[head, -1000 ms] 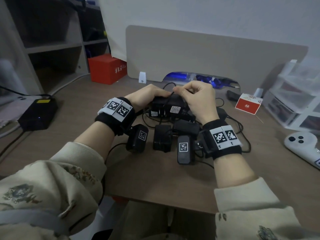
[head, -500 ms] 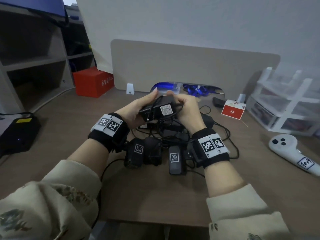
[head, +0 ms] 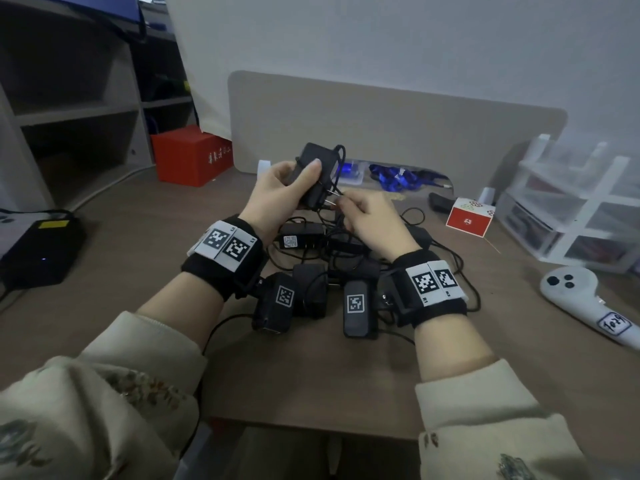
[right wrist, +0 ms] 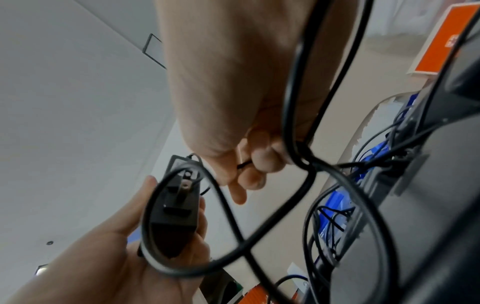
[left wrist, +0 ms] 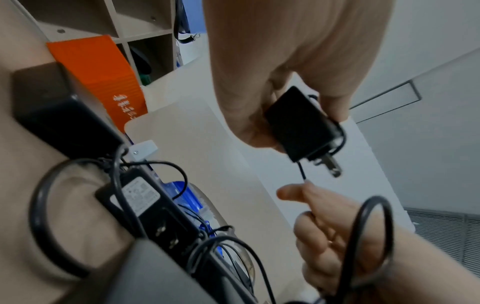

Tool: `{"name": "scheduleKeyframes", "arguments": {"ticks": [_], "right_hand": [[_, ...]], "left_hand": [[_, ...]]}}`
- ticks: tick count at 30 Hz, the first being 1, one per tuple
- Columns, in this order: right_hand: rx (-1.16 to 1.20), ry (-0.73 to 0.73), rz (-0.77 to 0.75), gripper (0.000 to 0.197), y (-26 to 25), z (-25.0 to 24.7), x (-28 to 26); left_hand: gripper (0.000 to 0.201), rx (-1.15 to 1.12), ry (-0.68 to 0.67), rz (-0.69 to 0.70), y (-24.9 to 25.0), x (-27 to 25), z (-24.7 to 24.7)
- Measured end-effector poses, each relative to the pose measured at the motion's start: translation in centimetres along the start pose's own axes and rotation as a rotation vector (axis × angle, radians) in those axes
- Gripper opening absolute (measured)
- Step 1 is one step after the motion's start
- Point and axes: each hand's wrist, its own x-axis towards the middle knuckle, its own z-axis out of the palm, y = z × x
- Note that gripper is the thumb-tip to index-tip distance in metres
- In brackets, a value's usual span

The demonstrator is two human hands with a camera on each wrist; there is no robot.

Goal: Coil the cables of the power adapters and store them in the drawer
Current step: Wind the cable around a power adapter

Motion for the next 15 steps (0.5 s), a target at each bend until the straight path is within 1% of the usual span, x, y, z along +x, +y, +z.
{"name": "scheduleKeyframes", "arguments": {"ticks": [1,4,6,7,10,11,13,15], "right_hand": [[-0.002,0.0,0.003,0.023,0.3,0.0,0.1],[-0.074,0.027,0.031,0.018,1.0,-0.4,0.2],[-0.128,0.037,0.056,0.006,1.3,-0.7,0.2],[-0.146,0.026,0.07,0.005,1.5,-0.8,0.2],[-0.208,-0.022,0.116,0.023,2.0,-1.3,-0.1],[-0.25,-0.022,0.129,0.025,2.2,-1.5,-0.1],[-0.357,-0.013,0.167,0.021,2.5,-2.0,-0.2],[-0.378,0.016,0.225,0.015,2.6,-2.4,-0.4]], "left_hand": [[0.022,0.03,0.024,0.022,-0.2,0.0,0.1],[0.033,0.063,0.101,0.027,-0.3,0.3,0.1],[0.032,0.047,0.133,0.034,-0.3,0.5,0.0],[0.03,0.03,0.146,0.059,-0.3,0.5,-0.1],[0.031,0.0,0.163,0.136,-0.1,0.5,-0.3],[0.03,-0.017,0.166,0.145,0.0,0.5,-0.4],[0.025,-0.112,0.168,0.132,0.0,0.7,-0.6],[0.021,-0.242,0.185,0.099,0.2,0.8,-0.8]]}}
